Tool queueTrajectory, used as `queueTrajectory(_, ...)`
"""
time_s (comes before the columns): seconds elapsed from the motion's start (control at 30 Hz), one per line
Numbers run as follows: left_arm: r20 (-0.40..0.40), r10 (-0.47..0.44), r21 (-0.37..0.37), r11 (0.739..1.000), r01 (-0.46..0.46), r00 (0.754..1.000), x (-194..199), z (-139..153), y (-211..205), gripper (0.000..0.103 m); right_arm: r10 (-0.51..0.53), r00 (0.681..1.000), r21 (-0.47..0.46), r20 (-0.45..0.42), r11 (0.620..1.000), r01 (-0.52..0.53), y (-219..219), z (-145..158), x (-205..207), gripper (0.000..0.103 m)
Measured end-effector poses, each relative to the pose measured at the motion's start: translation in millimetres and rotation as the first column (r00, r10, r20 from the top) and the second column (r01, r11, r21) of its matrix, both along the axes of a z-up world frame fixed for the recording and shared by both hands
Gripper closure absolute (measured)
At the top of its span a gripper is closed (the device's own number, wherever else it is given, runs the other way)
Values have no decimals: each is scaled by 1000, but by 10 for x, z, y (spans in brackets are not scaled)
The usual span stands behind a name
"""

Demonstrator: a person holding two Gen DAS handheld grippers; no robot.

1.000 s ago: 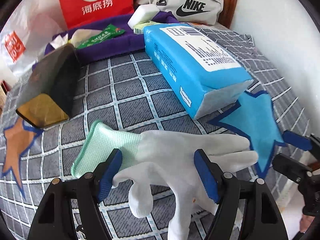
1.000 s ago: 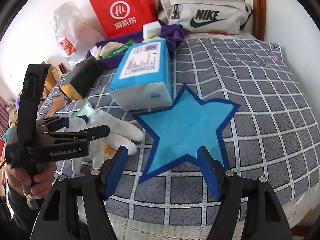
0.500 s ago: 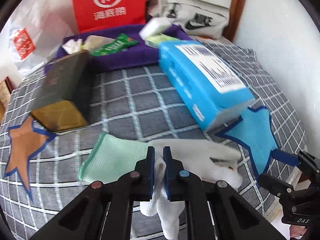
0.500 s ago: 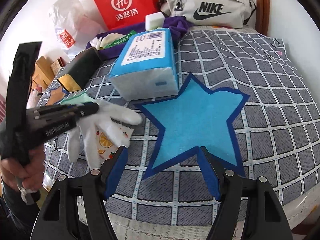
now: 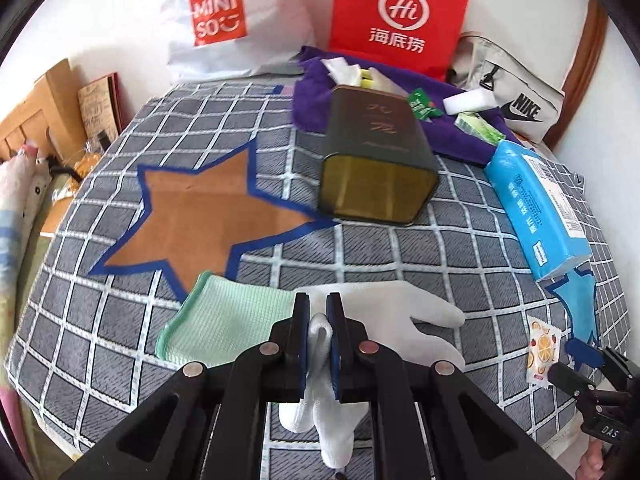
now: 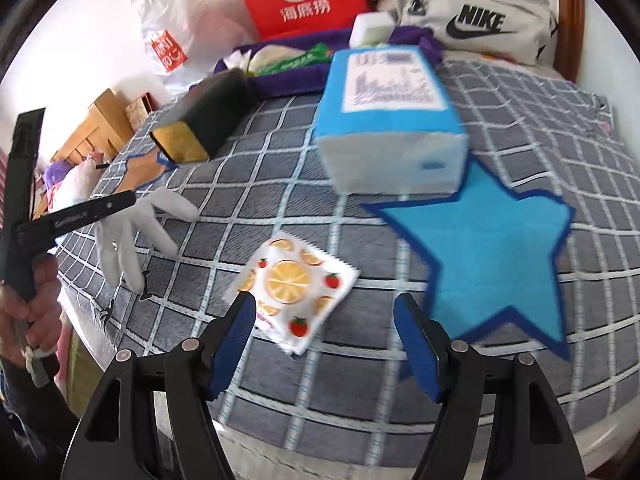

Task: Organize soft objects
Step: 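Grasp the orange-print sachet with the right tool and lift it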

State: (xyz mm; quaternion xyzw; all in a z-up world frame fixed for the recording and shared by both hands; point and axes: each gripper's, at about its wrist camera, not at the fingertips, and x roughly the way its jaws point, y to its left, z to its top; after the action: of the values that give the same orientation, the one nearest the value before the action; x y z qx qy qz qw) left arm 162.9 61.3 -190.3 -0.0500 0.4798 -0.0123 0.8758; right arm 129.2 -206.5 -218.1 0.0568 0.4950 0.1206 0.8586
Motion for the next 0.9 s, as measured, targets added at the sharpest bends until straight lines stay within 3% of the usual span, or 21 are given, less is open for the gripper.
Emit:
queueTrajectory(0.1,-21,-6,-35,999,5,1000,-45,-80,57,92,-37,999,11,-7,999,37,96,-52,25,25)
queueTrajectory(0.27,-17,-20,-57,998,19,1000,-58,-176,21,90,-74,997,39,-10,996,74,212,-62,87,22)
queueTrajectory(0.47,1,-53,-108,993,53,999,-105,-172,-4,69,-120,993,-99,21,988,121,462,-114,117,20)
queueTrajectory(0.6,13,-71,-108,991,72,997,-128,-172,-21,60,-106,991,-210,83,970,121,569,-143,87,34)
queueTrajectory(0.7,25,-106,-128,986,108,994,-150,-179,-89,36,-96,991,-198,92,974,113,500,-132,75,44)
queueTrajectory(0.73,28,-114,-109,987,116,993,-152,-189,-143,32,-90,991,-199,98,974,108,481,-127,65,45)
queueTrajectory(0.9,22,-77,82,994,75,997,-133,-234,-446,32,-9,992,-224,124,974,37,466,-118,4,51)
